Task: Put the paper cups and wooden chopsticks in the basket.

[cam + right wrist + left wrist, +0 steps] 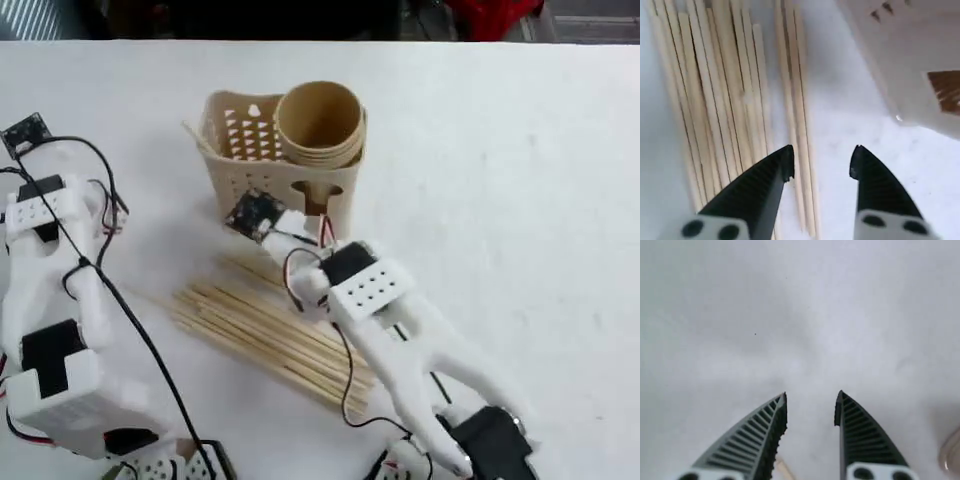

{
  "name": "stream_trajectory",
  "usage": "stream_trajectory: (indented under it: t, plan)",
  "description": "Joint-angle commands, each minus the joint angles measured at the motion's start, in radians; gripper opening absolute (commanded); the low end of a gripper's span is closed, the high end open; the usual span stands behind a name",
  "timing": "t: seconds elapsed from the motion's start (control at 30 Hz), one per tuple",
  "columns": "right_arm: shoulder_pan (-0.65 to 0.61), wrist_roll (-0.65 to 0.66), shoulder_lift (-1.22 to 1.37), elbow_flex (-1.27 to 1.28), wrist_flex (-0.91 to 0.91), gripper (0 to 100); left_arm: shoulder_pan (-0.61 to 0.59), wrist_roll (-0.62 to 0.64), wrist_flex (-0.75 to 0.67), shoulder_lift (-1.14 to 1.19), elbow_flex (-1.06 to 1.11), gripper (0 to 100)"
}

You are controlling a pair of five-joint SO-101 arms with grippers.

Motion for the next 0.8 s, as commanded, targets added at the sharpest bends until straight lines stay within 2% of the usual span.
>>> stream_trajectory:
  t: [0.0,0.23,0.37,0.53,0.6,0.7,0.77]
  plan:
    - [-0.004,0.028,0.033,0.041,-0.113,19.1,-0.007,0.008,-0.015,-0.007,-0.008,17]
    - [0.001,0.037,0.173,0.054,-0.236,19.1,-0.005,0.008,-0.015,-0.007,-0.008,17]
    - [0.005,0.094,0.236,0.052,-0.248,19.1,-0.005,0.008,-0.015,-0.007,-0.008,17]
    - [0.005,0.092,0.245,0.052,-0.26,18.8,-0.005,0.008,-0.015,-0.007,-0.008,17]
    - [0.005,0.094,0.245,0.052,-0.259,14.2,-0.005,0.008,-0.015,-0.007,-0.008,17]
    - [0.002,0.098,0.245,0.052,-0.254,1.5,-0.005,0.008,-0.015,-0.007,-0.008,17]
    - [0.002,0.094,0.245,0.052,-0.252,3.2,-0.005,0.008,-0.015,-0.007,-0.008,17]
